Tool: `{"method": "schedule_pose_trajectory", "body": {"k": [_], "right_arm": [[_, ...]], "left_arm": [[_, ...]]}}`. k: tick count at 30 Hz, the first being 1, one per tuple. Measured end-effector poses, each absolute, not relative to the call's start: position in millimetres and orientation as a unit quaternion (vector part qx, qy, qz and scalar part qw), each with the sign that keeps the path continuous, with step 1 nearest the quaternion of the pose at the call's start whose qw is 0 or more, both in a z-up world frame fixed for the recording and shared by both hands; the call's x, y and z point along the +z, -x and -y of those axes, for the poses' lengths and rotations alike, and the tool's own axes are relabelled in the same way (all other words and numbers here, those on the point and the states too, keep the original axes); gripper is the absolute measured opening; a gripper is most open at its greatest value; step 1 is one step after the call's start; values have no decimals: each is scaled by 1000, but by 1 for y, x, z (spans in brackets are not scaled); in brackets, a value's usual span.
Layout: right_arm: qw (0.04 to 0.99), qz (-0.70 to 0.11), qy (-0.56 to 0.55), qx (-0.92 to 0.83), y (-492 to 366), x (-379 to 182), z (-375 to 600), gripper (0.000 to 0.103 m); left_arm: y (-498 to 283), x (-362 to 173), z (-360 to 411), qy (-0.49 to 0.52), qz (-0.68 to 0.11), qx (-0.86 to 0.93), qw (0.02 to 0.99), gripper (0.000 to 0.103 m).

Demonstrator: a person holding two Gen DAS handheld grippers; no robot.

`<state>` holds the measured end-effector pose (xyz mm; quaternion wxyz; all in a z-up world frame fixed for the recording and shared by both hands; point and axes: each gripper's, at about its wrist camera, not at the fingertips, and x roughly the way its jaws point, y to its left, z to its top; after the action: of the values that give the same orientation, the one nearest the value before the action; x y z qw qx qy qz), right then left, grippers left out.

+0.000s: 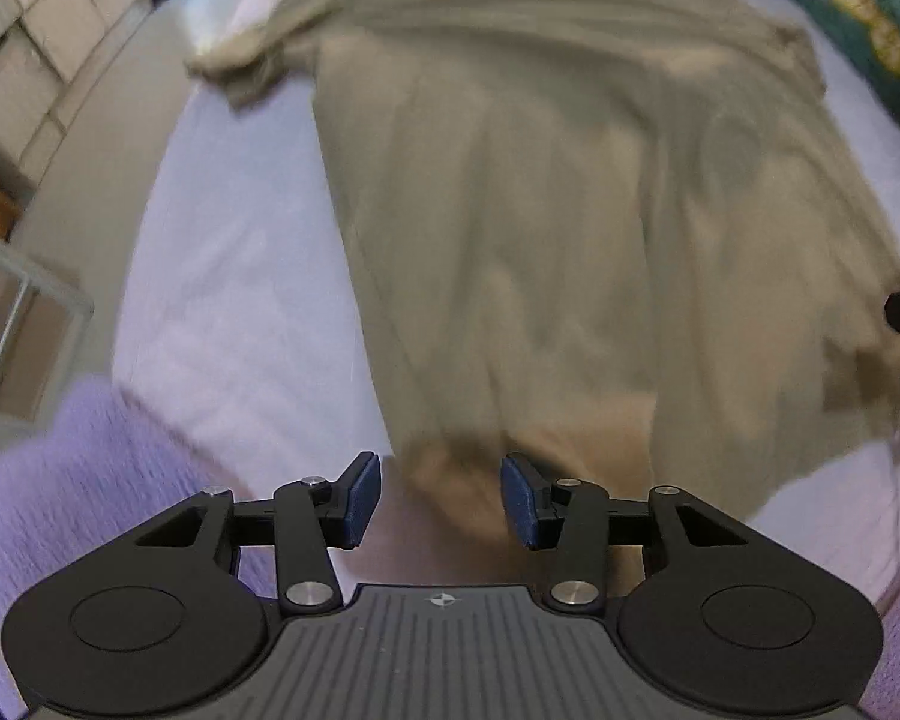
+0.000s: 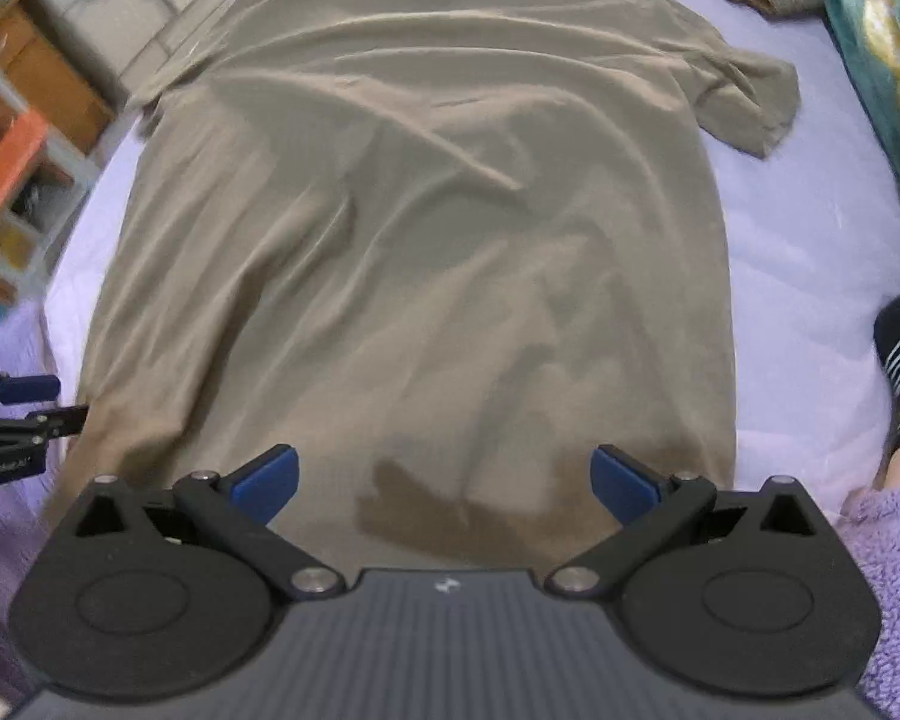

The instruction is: Fold clothes

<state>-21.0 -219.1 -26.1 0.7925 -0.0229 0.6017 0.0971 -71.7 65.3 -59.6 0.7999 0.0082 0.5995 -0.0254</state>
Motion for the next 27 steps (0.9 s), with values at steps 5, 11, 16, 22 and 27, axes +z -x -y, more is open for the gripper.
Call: {"method": "schedule_pose_trajectory", "body": {"k": [5,11,16,22,27], "right_arm": [[786,-615,45,47,28,-30,248,103],[757,-654,-4,-8,35,-63,303,103],[722,-691,-46,-9,40,-116,320,103],[737,-675,-4,12,47,-114,299,88],[735,-676,36,42,60,-100,277,5]], "left_arm": [[84,-83,-64,-3,-611,-7,792,49],[85,-86,-55,-30,-601,-8,799,52],[90,-86,-52,-50,-590,-22,806,49],[92,-81,-54,-24,-572,-24,820,15],[92,-74,-53,-40,-566,-34,822,3]]}}
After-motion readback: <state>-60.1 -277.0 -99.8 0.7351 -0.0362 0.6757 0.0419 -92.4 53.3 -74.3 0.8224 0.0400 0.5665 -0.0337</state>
